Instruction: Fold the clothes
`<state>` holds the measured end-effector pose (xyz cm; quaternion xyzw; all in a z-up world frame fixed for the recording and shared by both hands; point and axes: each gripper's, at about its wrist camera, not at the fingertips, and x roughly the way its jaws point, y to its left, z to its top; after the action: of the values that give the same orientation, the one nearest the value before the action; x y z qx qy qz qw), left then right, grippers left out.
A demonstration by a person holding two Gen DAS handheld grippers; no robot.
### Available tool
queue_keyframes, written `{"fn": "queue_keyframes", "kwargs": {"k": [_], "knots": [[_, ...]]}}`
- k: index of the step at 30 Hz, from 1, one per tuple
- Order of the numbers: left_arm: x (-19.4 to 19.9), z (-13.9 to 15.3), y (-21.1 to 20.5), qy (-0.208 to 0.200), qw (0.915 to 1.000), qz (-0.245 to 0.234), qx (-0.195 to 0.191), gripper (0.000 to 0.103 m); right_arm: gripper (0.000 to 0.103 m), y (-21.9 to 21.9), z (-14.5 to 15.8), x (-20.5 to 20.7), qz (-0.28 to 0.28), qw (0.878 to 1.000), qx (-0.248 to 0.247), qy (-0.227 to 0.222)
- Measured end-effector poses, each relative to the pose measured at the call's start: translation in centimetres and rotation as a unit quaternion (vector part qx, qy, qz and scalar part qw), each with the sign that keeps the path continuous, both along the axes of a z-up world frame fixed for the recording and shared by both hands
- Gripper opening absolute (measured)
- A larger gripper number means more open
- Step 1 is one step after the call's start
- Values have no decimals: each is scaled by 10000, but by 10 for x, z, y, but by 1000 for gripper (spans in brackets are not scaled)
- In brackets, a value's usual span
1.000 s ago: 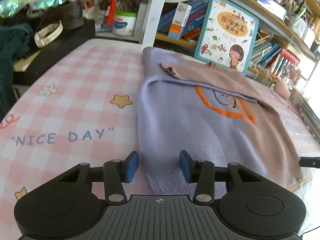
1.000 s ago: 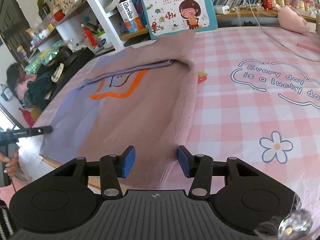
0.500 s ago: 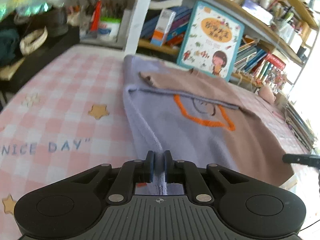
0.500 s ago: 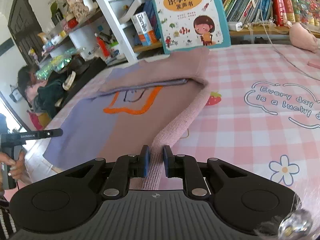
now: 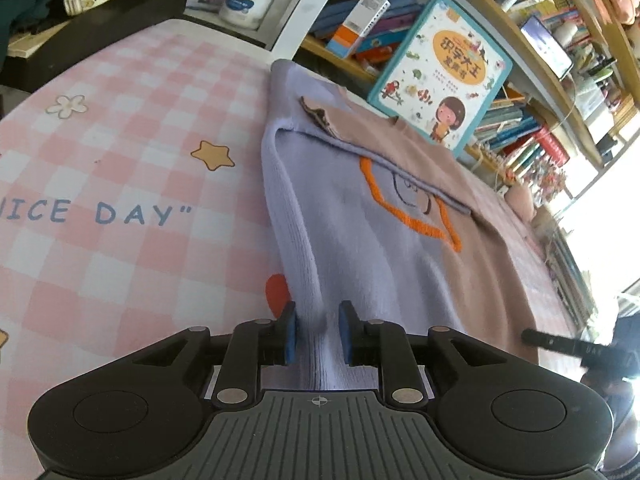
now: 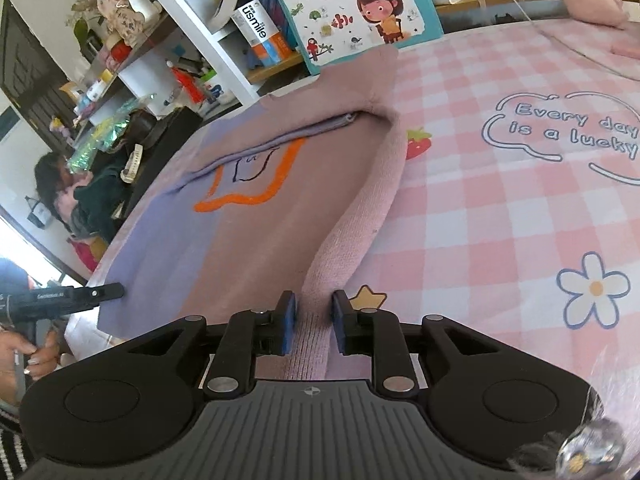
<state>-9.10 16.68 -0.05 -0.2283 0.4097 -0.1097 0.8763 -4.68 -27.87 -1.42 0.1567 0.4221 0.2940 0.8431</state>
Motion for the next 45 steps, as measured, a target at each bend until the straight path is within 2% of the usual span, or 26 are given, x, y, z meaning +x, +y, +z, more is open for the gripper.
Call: {"fn": "queue_keyframes", "kwargs": {"k": [3,7,11,19,21,22,25,32,37,42,45], "knots": [[2,0,-1,-43,10000,9,41,18,13,2,2,-5,13,9999,-147,-50],[4,2,-1,-59,9998,20,202,13,12,4,6,-12,105,9999,19,-95],[4,1,8,-18,9999,91,113,13,12,7,5,-13,127,9999,-55,-73],[3,0,9,-20,10000,-49,-30,13,19,3,-2,-12,144,9992,304,210],[2,-2,10,-63,9999,-69,-59,13,11,1,-4,-15,79,9993,305,185],[1,-2,11,-85,9999,-74,-77,13,10,0,-4,-16,41,9994,300,170],[-3,-4,14,-86,9997,-47,-203,7,10,-9,-5,-23,-156,9990,382,195],[-19,-5,1,30,9978,-473,-471,6,9,-37,1,-66,-617,9973,315,233],[-30,-5,-7,49,9963,-640,-564,5,9,-57,0,-92,-934,9925,716,335],[-32,-8,-1,110,9935,-547,-989,5,10,-61,-6,-97,-1082,9879,1007,468],[-34,-7,7,-3,9865,-446,-1574,5,10,-62,-3,-95,-1021,9864,1196,478]]}}
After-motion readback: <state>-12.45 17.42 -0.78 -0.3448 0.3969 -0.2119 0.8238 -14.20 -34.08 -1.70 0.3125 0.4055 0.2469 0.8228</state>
